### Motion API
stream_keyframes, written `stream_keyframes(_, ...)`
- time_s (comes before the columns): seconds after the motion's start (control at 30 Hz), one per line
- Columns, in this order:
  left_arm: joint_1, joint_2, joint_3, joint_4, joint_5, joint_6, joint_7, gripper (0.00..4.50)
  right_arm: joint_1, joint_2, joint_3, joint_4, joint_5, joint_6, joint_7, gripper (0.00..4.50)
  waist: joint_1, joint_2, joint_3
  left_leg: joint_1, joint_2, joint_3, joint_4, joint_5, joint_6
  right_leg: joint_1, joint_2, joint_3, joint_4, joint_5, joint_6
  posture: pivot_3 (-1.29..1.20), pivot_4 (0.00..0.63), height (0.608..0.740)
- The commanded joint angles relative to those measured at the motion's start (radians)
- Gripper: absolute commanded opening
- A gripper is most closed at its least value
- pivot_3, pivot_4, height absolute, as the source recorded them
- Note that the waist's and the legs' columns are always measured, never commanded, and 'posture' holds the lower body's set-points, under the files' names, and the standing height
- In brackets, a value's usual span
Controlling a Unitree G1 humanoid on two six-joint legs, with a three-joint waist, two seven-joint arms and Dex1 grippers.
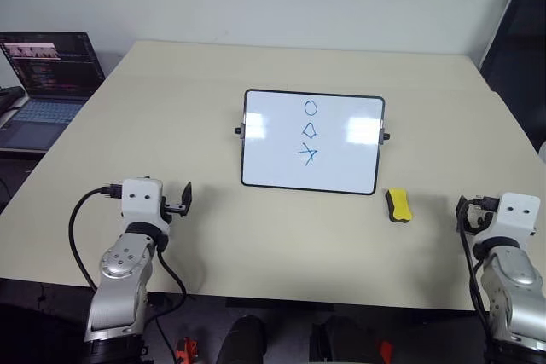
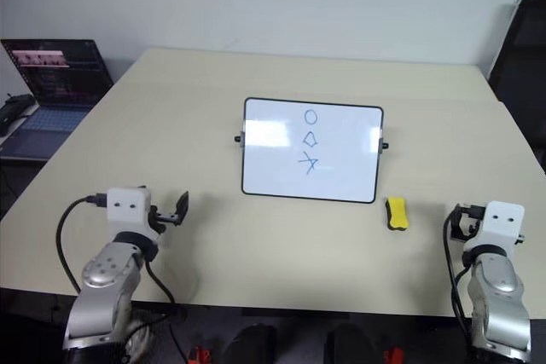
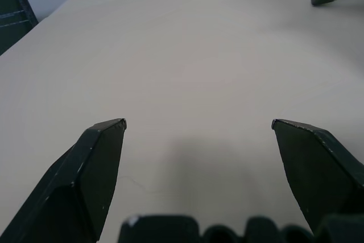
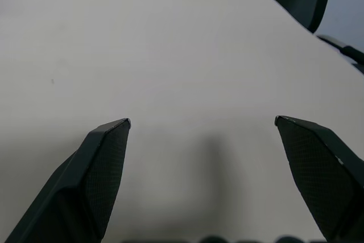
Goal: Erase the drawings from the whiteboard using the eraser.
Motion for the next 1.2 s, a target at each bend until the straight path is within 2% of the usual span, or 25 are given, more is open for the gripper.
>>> stream_keyframes(0.03, -0.005, 0.007, 0.006, -0.048, -0.005, 0.003, -0.004, 4.50, 0.002, -0.014, -0.036, -0.085, 0.015, 0.024, 0.003, 4.47, -0.001, 0.000, 0.000, 0.000, 0.000, 0.000, 0.000, 0.000, 0.000, 0.000, 0.000, 0.000, 0.000, 0.000, 0.000, 0.00, 0.150, 0.740)
stream_keyframes(0.27, -0.021, 0.000, -0.007, -0.046, -0.003, 0.005, -0.006, 4.50, -0.033, -0.032, -0.020, -0.056, 0.007, 0.016, 0.030, 4.47, -0.002, 0.000, 0.000, 0.000, 0.000, 0.000, 0.000, 0.000, 0.000, 0.000, 0.000, 0.000, 0.000, -0.002, 0.004, 0.00, 0.150, 0.740)
stream_keyframes(0.47, -0.094, 0.046, 0.014, -0.046, -0.021, 0.020, -0.037, 4.50, -0.084, -0.022, -0.012, -0.030, 0.009, 0.019, 0.032, 4.47, 0.000, -0.001, 0.001, 0.000, 0.000, 0.000, 0.000, 0.000, 0.000, 0.000, 0.000, 0.000, 0.000, -0.002, 0.004, 0.00, 0.150, 0.740)
stream_keyframes(0.73, -0.155, 0.078, -0.001, -0.012, -0.050, 0.031, -0.107, 4.50, -0.063, 0.010, -0.013, -0.068, 0.007, 0.028, 0.014, 4.47, -0.001, 0.000, 0.001, 0.000, 0.000, 0.000, 0.000, 0.000, 0.000, 0.000, 0.000, 0.000, 0.000, 0.000, 0.001, 0.00, 0.150, 0.740)
stream_keyframes(1.03, -0.238, 0.131, -0.022, -0.075, -0.153, 0.146, -0.248, 4.50, -0.031, 0.004, -0.032, -0.152, 0.023, 0.095, 0.017, 4.47, -0.001, 0.000, 0.001, 0.000, 0.000, 0.000, 0.000, 0.000, 0.000, 0.000, 0.000, 0.000, 0.000, 0.000, 0.001, 0.00, 0.150, 0.740)
stream_keyframes(1.2, -0.316, 0.161, -0.056, -0.173, -0.300, 0.296, -0.360, 4.50, -0.046, -0.014, -0.032, -0.211, 0.053, 0.178, 0.032, 4.47, -0.001, -0.001, 0.002, 0.000, 0.000, 0.000, 0.000, 0.000, 0.000, 0.000, 0.000, 0.000, 0.000, 0.000, 0.001, 0.00, 0.150, 0.740)
